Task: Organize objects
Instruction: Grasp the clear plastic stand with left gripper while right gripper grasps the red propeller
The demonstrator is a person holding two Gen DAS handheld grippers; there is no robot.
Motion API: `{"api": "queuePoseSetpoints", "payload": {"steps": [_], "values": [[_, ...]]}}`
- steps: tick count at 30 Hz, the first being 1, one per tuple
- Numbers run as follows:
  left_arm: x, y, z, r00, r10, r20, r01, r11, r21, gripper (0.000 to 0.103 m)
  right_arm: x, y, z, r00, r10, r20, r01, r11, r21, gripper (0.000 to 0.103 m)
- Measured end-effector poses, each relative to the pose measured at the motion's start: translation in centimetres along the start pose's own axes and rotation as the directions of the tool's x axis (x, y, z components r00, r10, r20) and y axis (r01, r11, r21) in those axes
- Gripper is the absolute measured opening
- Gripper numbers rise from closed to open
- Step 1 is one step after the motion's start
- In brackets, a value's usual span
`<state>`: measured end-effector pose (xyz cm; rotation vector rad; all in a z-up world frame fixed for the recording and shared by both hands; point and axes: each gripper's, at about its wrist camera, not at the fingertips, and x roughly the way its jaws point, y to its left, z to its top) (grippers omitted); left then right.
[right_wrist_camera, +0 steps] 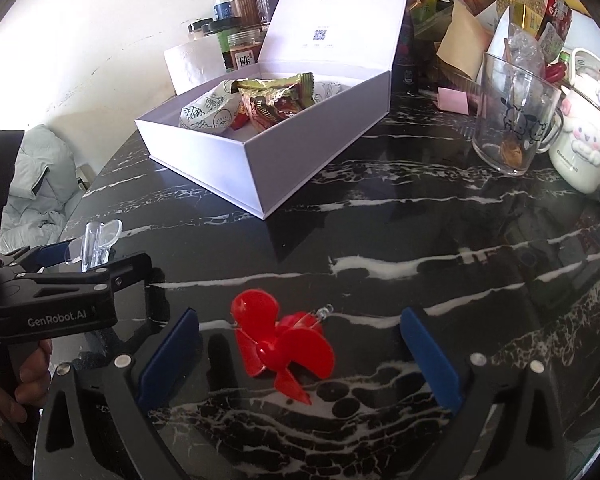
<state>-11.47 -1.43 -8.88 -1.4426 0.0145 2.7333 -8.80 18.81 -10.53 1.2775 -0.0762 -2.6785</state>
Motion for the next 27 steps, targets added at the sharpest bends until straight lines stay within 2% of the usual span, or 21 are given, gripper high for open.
{"api": "queuePoseSetpoints", "payload": {"steps": [1, 5, 6, 7, 9, 21, 27], "values": [[0.1, 0.0, 0.1, 1.0, -0.001, 0.003, 0.001, 1.0, 0.001, 0.103, -0.1, -0.1, 0.0, 1.0, 0.003, 0.004, -0.003, 1.0, 0.003, 0.098], [0.2, -0.1, 0.2, 1.0, -0.007, 0.02, 0.006, 1.0, 0.009, 0.102, -0.5, 0.0, 0.0, 0.999, 0.027, 0.028, -0.027, 1.0, 0.001, 0.063], [0.1, -0.2, 0.2, 1.0, -0.009, 0.03, 0.008, 1.0, 0.012, 0.097, -0.5, 0.0, 0.0, 0.999, 0.033, 0.03, -0.033, 0.999, 0.002, 0.052], [-0.1, -0.3, 0.1, 0.999, -0.011, 0.04, 0.01, 1.0, 0.016, 0.088, -0.5, -0.1, 0.0, 0.999, 0.037, 0.031, -0.037, 0.999, 0.002, 0.05], [-0.3, -0.5, 0.1, 0.998, -0.02, 0.055, 0.018, 0.999, 0.032, 0.076, -0.6, -0.1, -0.1, 0.999, 0.044, 0.033, -0.044, 0.999, 0.007, 0.046], [-1.3, -3.1, -1.1, 0.994, -0.1, 0.038, 0.094, 0.985, 0.141, 0.076, -1.2, -0.2, -0.8, 0.997, 0.064, 0.052, -0.064, 0.998, -0.002, 0.042], [-2.0, -3.7, -2.1, 0.993, -0.111, 0.033, 0.105, 0.983, 0.152, 0.076, -1.9, -0.3, -1.6, 0.997, 0.054, 0.06, -0.054, 0.999, -0.005, 0.042]]}}
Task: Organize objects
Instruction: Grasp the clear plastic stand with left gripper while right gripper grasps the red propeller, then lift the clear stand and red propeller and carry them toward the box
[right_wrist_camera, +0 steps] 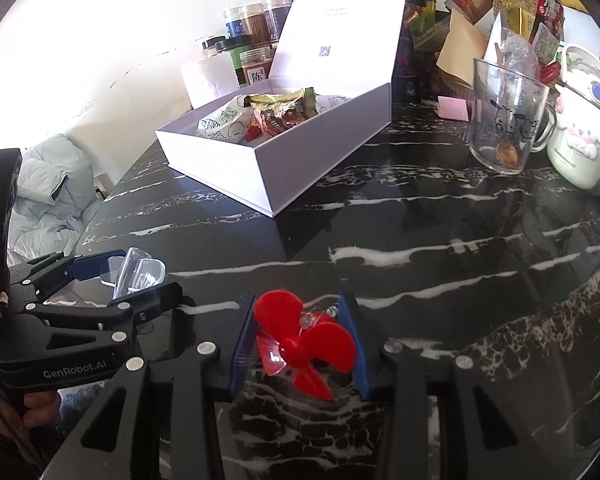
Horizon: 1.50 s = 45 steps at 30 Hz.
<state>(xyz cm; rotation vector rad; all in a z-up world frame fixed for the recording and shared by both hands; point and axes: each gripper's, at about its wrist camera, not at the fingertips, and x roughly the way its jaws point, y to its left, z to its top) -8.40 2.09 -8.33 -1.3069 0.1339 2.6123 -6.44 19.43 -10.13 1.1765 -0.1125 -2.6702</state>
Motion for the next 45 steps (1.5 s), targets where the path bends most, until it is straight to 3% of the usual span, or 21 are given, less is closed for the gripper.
{"api": "queuePoseSetpoints", "payload": {"steps": [8, 11, 13, 17, 19, 20, 33, 45], "values": [[-0.8, -0.8, -1.0, 1.0, -0.01, 0.002, 0.01, 1.0, 0.01, 0.076, -1.0, -0.2, -1.0, 1.0, 0.025, 0.008, -0.025, 1.0, -0.004, 0.045], [-1.0, -1.0, -1.2, 1.0, -0.011, 0.003, 0.011, 1.0, 0.012, 0.076, -1.1, -0.2, -1.1, 1.0, 0.015, 0.006, -0.015, 1.0, -0.002, 0.076], [-1.0, -1.0, -1.3, 1.0, -0.012, 0.004, 0.012, 1.0, 0.012, 0.076, -1.2, -0.2, -1.2, 1.0, 0.013, 0.005, -0.013, 1.0, -0.001, 0.077], [-1.2, -1.1, -1.4, 1.0, -0.011, 0.006, 0.011, 1.0, 0.012, 0.076, -1.3, -0.1, -1.3, 1.0, -0.007, 0.006, 0.007, 1.0, -0.008, 0.072], [-1.2, -1.1, -1.5, 1.0, -0.011, 0.007, 0.011, 1.0, 0.013, 0.076, -1.3, -0.1, -1.4, 0.999, -0.046, 0.019, 0.046, 0.999, -0.012, 0.045], [-1.2, -1.2, -1.5, 1.0, -0.011, 0.008, 0.01, 1.0, 0.013, 0.077, -1.3, -0.3, -1.4, 0.998, -0.051, 0.022, 0.051, 0.999, -0.006, 0.041], [-1.3, -1.0, -1.4, 1.0, 0.001, 0.0, -0.001, 1.0, -0.007, 0.076, -1.4, -1.0, -1.2, 0.999, -0.026, 0.018, 0.026, 0.999, 0.021, 0.04], [-2.3, -0.8, -1.1, 0.999, -0.03, -0.01, 0.03, 0.998, -0.049, 0.076, -1.8, -1.6, -0.7, 1.0, -0.004, 0.003, 0.004, 0.999, 0.044, 0.04]]}}
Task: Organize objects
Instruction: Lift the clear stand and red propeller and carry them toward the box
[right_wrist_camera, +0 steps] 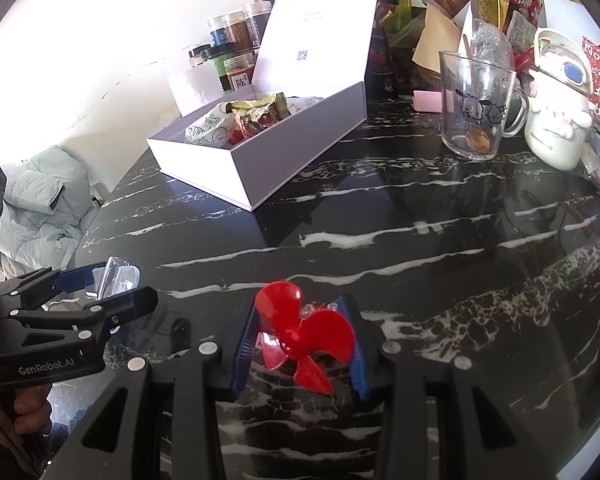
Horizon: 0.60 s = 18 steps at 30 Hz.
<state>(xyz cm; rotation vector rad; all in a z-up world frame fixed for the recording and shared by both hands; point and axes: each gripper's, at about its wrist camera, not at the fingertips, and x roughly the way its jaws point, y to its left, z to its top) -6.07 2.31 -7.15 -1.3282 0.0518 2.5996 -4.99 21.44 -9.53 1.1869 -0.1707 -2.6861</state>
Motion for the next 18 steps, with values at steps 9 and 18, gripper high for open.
{"api": "queuePoseSetpoints", "payload": {"steps": [9, 18], "values": [[-1.6, -0.5, 1.4, 0.999, 0.006, 0.046, -0.007, 1.0, 0.021, 0.076, -1.2, 0.2, 1.4, 1.0, 0.018, 0.019, -0.018, 1.0, -0.026, 0.04], [-2.9, -1.1, 3.4, 0.996, 0.012, 0.085, -0.014, 0.999, 0.032, 0.076, -3.1, 1.1, 3.8, 0.997, 0.053, 0.062, -0.048, 0.995, -0.087, 0.04]]}}
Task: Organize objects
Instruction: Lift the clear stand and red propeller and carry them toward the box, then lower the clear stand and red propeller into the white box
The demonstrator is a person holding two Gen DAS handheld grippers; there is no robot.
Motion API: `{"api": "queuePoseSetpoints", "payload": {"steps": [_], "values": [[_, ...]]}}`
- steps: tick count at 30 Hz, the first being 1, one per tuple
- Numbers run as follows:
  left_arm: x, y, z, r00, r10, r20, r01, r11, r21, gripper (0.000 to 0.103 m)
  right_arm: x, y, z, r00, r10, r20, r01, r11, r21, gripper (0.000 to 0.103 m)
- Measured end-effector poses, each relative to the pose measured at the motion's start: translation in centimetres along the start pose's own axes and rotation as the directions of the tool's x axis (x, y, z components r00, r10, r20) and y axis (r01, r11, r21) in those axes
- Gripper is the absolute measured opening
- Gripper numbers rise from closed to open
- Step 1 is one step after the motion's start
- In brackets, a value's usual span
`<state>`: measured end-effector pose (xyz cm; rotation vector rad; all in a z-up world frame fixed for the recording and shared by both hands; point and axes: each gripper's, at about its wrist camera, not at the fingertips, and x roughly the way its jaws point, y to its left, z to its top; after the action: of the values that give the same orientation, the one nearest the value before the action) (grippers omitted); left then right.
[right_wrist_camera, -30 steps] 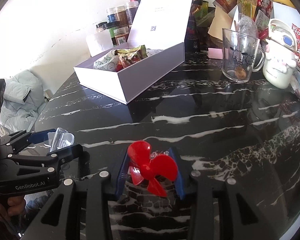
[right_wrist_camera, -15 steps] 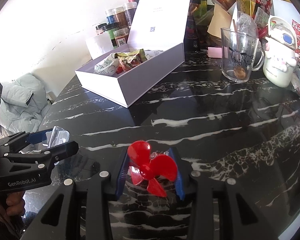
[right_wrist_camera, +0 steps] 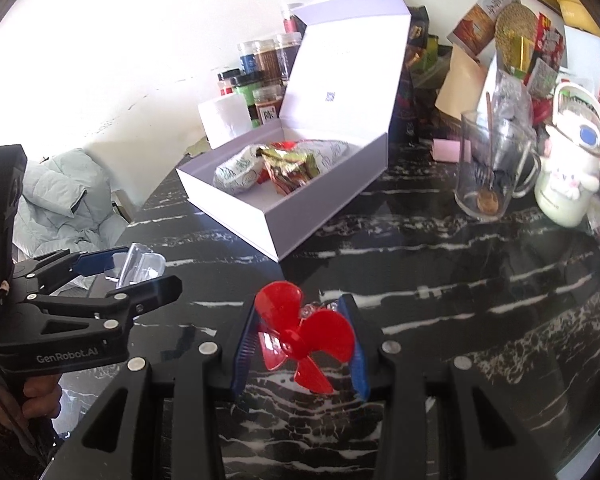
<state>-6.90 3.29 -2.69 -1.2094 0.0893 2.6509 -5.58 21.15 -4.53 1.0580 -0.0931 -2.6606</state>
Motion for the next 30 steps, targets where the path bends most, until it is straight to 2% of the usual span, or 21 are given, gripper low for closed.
{"api": "queuePoseSetpoints", "payload": {"steps": [14, 30], "values": [[-2.2, -0.6, 4.4, 0.996, 0.025, 0.085, -0.028, 0.999, 0.037, 0.076, -2.3, 0.6, 4.5, 0.996, 0.067, 0.061, -0.063, 0.996, -0.068, 0.04], [-1.6, -0.4, 8.6, 0.991, 0.04, 0.129, -0.046, 0.998, 0.047, 0.076, -2.1, -0.1, 8.8, 0.99, 0.089, 0.106, -0.078, 0.992, -0.102, 0.04]]}}
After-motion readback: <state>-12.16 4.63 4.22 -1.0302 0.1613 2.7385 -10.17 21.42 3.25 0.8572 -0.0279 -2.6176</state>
